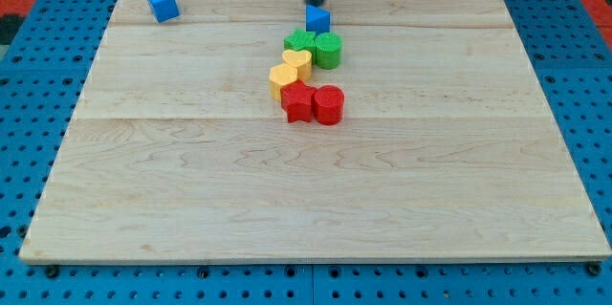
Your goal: Move blue triangle to red circle
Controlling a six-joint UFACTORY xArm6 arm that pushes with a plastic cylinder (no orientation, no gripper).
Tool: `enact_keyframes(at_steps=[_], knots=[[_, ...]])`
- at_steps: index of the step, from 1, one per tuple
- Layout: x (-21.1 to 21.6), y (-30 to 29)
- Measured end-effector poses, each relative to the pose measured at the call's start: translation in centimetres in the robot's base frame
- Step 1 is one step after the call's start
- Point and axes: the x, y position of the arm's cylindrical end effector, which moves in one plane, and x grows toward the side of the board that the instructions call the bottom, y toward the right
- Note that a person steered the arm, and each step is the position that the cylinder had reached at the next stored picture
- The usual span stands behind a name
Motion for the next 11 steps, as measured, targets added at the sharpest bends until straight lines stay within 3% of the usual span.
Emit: enact_keyframes(at_steps=[1, 3, 4, 6, 7, 9, 11], knots=[[1.0, -5.0], [7.5, 6.0], [7.6, 11.2], [5.4, 15.9], [8.5, 17.0], [10.7, 16.6], [15.7, 14.1]])
